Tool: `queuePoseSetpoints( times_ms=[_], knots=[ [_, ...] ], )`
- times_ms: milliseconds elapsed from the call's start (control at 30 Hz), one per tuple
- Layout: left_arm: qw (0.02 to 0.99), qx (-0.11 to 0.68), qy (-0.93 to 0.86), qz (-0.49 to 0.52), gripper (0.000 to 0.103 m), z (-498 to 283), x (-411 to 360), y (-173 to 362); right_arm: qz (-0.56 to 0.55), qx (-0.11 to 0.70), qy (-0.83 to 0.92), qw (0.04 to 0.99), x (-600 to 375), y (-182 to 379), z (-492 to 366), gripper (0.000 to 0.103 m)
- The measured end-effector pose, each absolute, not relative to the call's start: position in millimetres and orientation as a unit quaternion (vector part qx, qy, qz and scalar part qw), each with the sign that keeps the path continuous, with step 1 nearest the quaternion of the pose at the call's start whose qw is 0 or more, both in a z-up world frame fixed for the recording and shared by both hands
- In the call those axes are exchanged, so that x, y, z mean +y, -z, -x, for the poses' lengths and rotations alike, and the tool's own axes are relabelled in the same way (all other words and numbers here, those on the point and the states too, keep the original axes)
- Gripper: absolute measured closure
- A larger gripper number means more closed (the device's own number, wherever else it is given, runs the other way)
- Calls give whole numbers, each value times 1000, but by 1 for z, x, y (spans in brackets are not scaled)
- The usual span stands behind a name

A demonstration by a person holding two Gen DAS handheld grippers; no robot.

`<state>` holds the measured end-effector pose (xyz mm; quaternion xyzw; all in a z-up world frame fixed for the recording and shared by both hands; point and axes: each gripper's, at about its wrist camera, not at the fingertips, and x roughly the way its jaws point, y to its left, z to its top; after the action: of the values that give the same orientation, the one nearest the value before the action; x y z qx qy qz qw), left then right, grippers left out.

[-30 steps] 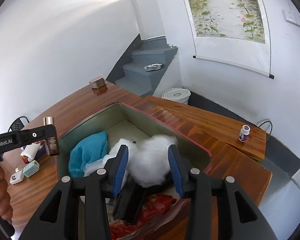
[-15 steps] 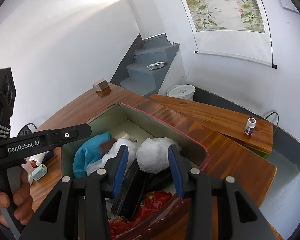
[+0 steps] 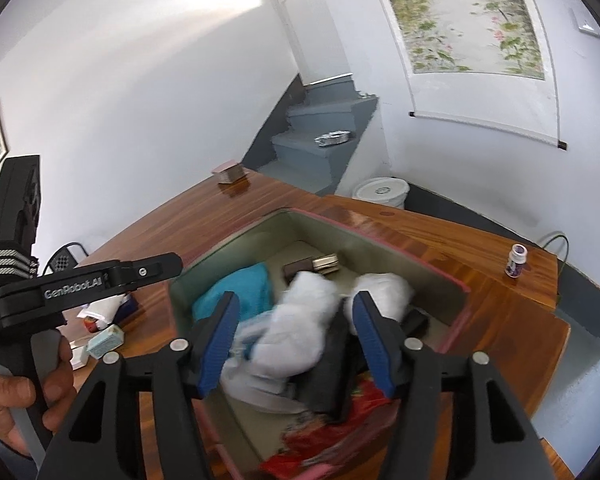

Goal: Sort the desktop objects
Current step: 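Move both tools from the tin box back to the pile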

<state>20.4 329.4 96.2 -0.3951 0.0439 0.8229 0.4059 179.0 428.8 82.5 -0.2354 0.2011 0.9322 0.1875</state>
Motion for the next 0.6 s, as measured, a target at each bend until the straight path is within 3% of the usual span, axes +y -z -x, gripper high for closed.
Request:
queuePoseSetpoints(
  times_ms=[200, 267, 600],
  knots=[
    [380, 25, -837, 392, 54, -5, 296, -102, 233, 185, -943, 151, 396, -89, -166, 26],
    [371, 21, -843, 389, 45, 0, 283, -103, 237, 182, -944, 137, 385, -89, -160, 23],
    [284, 36, -872, 396, 42, 35, 194, -81, 280, 154, -945, 70, 332, -77, -131, 22]
  ],
)
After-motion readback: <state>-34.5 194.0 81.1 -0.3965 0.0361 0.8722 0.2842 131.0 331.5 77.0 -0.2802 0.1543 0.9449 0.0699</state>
